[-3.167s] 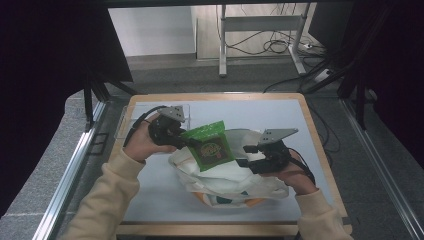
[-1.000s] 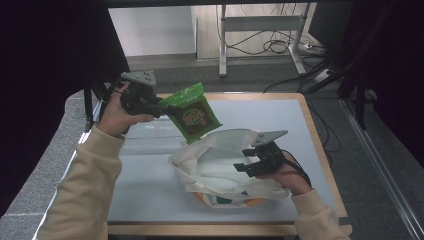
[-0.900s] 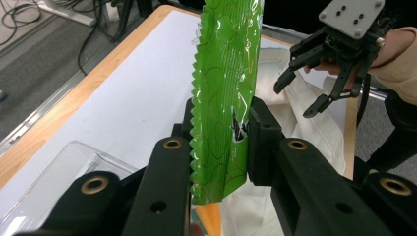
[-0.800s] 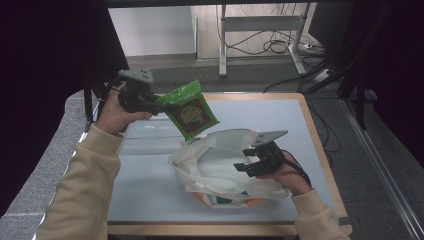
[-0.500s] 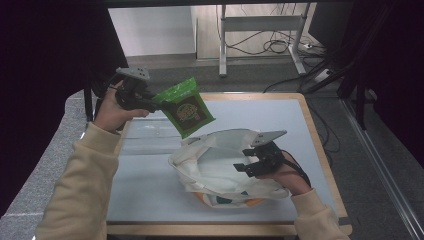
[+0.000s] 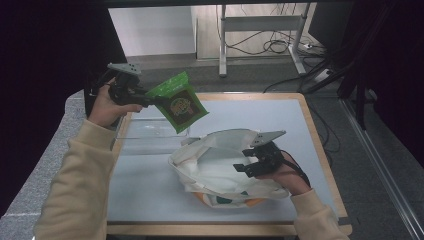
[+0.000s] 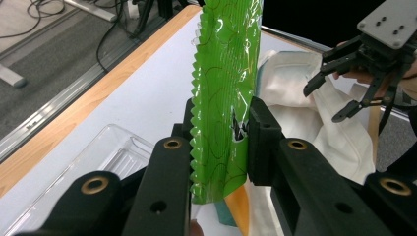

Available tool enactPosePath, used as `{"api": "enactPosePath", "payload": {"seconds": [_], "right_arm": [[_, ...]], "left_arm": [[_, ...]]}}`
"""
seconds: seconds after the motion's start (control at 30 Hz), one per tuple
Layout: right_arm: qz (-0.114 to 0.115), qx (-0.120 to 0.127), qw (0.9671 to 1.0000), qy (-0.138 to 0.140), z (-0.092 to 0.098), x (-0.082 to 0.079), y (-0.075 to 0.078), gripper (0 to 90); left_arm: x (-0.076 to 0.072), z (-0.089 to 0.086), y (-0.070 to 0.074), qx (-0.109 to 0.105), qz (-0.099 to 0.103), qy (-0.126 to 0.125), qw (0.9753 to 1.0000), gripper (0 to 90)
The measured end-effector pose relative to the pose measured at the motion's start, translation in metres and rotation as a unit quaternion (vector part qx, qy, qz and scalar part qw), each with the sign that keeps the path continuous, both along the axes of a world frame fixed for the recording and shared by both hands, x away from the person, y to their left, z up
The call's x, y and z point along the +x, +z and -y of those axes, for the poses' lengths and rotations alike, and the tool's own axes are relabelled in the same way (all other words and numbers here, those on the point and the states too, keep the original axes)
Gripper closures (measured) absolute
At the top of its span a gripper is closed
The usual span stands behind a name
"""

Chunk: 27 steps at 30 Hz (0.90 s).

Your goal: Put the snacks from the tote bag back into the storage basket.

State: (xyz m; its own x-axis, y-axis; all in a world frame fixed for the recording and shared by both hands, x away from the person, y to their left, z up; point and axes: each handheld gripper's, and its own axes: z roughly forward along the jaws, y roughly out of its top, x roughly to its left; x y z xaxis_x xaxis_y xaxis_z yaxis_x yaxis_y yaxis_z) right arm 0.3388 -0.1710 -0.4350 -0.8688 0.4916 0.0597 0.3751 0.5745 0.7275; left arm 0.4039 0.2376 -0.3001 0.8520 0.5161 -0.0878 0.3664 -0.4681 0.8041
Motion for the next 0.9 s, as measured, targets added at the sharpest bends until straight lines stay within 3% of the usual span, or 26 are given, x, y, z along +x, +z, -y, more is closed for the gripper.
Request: {"api": "enactPosePath", "payload": {"seconds": [0.73, 0.9], "right_arm": [[0.002, -0.001, 1.0000, 0.001, -0.001, 0.000, 0.000, 34.3], [0.002, -0.001, 1.0000, 0.001, -0.001, 0.001, 0.000, 34.3]], "left_arm": [[0.036, -0.006, -0.017, 0.022, -0.028, 0.020, 0.9992, 75.0], [0.041, -0.012, -0.020, 0.014, -0.030, 0.018, 0.9993, 75.0]]}}
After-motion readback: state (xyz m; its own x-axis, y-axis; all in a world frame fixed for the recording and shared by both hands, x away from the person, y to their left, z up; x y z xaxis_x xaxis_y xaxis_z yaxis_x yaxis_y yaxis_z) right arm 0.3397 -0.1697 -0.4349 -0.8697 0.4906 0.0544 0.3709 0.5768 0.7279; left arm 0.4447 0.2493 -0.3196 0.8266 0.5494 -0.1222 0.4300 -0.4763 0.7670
